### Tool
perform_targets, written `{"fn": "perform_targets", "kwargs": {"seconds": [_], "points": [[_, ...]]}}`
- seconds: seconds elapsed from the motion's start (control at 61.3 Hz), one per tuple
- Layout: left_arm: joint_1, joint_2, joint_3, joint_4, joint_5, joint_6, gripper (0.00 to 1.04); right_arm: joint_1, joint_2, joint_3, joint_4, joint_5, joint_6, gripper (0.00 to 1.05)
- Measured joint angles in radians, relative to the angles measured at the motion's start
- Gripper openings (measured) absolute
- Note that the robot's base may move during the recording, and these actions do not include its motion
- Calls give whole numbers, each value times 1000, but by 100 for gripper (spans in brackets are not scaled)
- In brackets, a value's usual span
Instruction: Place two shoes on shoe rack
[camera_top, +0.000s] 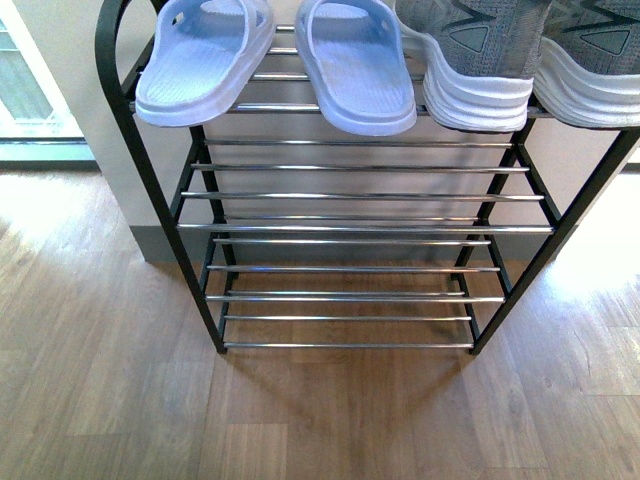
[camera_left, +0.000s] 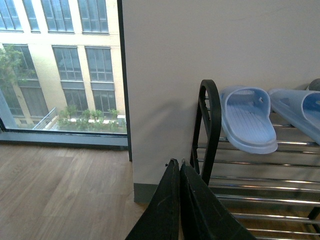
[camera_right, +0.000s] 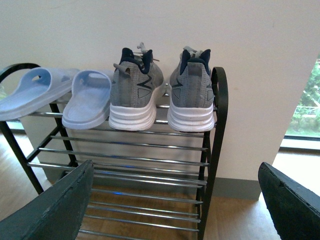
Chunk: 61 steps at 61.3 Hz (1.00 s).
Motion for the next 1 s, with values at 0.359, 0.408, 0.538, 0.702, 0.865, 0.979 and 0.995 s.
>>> {"fn": "perform_targets", "kwargs": {"seconds": [0.359,0.408,0.538,0.702,0.865,0.979,0.995], "points": [[0,-134,0,-134,0,0,1,0,0,0,0,0,0,95],[0,-151,0,-152,0,0,1,0,0,0,0,0,0,95],[0,-297,0,-312,0,0,1,0,0,0,0,0,0,95],[1,-301,0,-319,0,0,1,0,0,0,0,-2,0,95],[1,-301,0,-319,0,0,1,0,0,0,0,-2,0,95],[1,-301,0,-319,0,0,19,0,0,0,0,-2,0,95],[1,-301,0,-319,0,0,22,0,0,0,0,-2,0,95]]}}
